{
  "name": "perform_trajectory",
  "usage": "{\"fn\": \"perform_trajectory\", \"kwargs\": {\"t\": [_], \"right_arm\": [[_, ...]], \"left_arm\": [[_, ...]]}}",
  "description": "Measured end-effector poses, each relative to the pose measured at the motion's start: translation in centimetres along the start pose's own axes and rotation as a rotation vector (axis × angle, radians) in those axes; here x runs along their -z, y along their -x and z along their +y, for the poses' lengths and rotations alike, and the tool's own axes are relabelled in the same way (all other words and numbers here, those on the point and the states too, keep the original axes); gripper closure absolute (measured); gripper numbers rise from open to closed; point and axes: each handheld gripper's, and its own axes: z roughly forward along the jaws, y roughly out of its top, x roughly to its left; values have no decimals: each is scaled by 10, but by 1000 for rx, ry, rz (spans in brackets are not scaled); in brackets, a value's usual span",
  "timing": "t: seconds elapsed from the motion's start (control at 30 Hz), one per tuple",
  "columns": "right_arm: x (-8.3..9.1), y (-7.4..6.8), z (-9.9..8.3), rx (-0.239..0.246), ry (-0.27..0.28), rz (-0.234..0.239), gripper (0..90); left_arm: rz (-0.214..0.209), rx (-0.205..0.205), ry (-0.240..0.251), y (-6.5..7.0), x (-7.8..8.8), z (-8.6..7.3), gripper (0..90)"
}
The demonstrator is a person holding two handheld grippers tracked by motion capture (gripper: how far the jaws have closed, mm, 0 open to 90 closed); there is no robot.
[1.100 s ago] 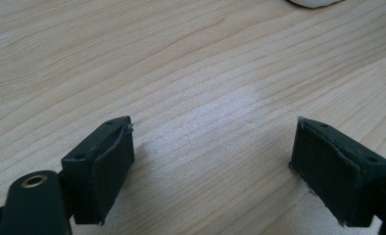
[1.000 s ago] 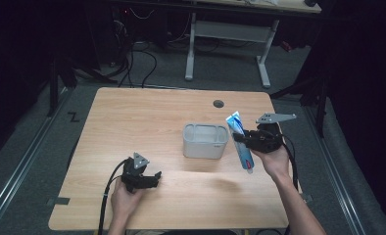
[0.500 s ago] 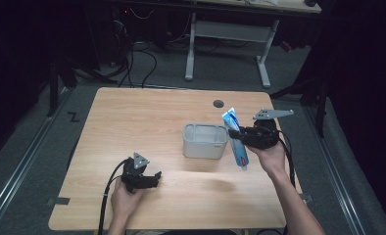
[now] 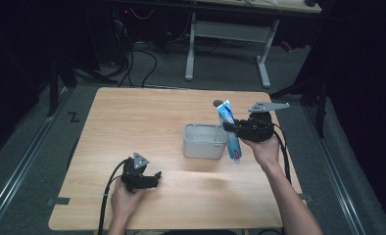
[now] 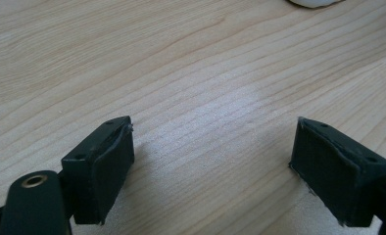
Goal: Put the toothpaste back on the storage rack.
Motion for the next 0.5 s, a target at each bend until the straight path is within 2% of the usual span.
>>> {"fn": "perform_trajectory", "kwargs": {"t": [0.5], "right_arm": [[-6, 0, 18, -3, 47, 16, 725]], "left_arm": [[0, 0, 0, 0, 0, 0, 165]]}}
